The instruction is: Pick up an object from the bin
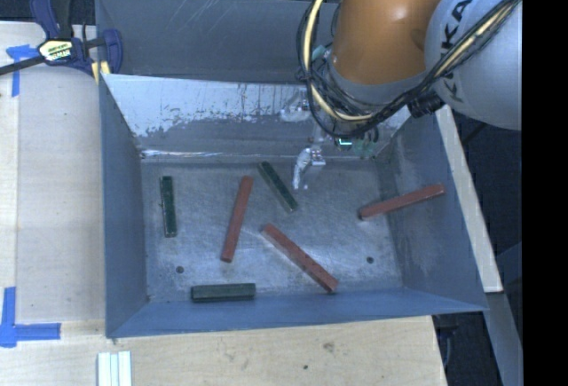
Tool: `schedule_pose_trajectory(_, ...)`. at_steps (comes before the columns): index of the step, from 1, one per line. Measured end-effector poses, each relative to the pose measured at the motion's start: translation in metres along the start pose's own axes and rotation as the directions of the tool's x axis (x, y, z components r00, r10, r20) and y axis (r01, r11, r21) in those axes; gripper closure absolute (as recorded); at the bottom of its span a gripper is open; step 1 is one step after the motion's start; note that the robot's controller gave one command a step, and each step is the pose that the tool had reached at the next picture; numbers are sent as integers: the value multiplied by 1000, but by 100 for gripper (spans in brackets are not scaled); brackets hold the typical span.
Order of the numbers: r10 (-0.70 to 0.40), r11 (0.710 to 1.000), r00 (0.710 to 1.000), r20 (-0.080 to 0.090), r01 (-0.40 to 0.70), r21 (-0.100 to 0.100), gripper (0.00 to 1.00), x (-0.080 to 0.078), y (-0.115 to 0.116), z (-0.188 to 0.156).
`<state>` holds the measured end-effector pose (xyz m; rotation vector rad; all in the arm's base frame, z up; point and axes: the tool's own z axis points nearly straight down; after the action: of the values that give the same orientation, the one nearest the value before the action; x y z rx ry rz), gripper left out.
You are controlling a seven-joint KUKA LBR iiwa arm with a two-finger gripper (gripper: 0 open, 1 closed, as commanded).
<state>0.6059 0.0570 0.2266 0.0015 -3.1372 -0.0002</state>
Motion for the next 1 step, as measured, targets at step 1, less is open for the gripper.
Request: schedule_pose_trajectory(1,1,1000,1000,8,-1,0,100,-2,0,-4)
